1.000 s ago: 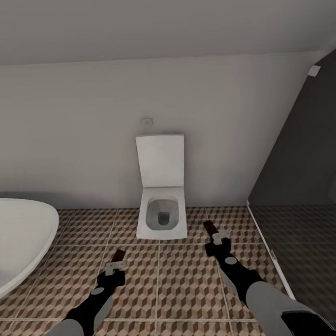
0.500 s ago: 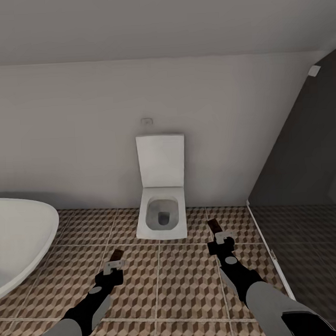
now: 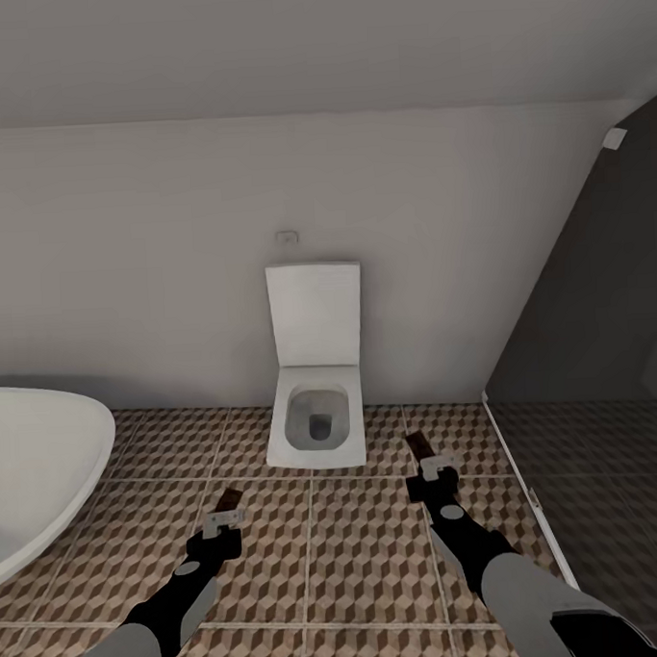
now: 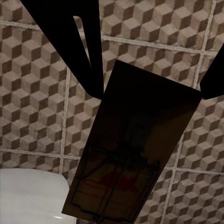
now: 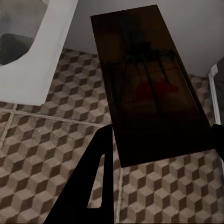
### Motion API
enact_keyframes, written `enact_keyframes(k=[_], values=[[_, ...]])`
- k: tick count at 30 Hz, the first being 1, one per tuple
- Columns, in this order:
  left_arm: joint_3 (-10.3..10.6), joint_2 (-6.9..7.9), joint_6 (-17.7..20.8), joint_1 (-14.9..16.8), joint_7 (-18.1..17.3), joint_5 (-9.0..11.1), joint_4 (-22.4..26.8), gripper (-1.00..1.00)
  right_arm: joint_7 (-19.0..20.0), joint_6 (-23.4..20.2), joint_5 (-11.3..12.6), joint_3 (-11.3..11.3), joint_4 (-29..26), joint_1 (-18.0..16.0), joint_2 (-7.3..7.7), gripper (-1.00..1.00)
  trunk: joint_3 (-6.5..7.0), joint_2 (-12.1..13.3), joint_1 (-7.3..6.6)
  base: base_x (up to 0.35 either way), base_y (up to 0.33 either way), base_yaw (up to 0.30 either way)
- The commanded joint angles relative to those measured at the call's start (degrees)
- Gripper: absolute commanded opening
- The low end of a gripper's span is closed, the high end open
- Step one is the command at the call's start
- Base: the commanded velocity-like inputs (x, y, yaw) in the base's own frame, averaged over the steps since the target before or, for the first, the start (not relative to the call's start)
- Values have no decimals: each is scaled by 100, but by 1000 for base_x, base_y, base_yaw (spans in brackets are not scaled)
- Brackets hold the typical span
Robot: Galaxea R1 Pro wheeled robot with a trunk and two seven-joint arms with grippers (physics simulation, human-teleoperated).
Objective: Take the four mousetraps from the cabinet in the bathroom and place them on the bathroom floor. Make sure all four end up on the same floor surface, and ensure that at least two of them are either under or directly next to the same bathroom sink.
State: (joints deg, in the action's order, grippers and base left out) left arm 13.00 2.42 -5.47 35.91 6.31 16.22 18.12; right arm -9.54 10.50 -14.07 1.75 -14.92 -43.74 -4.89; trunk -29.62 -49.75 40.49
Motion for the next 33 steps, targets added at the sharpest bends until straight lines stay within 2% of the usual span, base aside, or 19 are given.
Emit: enact_keyframes(k=[1, 33], values=[[53, 4, -16, 3, 54, 39, 0, -100, -19, 17, -42, 19, 15, -4, -3, -100, -6, -4, 0, 0, 0, 0], [62, -13, -27, 3, 37, 39, -18, -100, -4, 32, -43, 19, 42, 93, -3, -100, -863, -1288, 703, 0, 0, 0]])
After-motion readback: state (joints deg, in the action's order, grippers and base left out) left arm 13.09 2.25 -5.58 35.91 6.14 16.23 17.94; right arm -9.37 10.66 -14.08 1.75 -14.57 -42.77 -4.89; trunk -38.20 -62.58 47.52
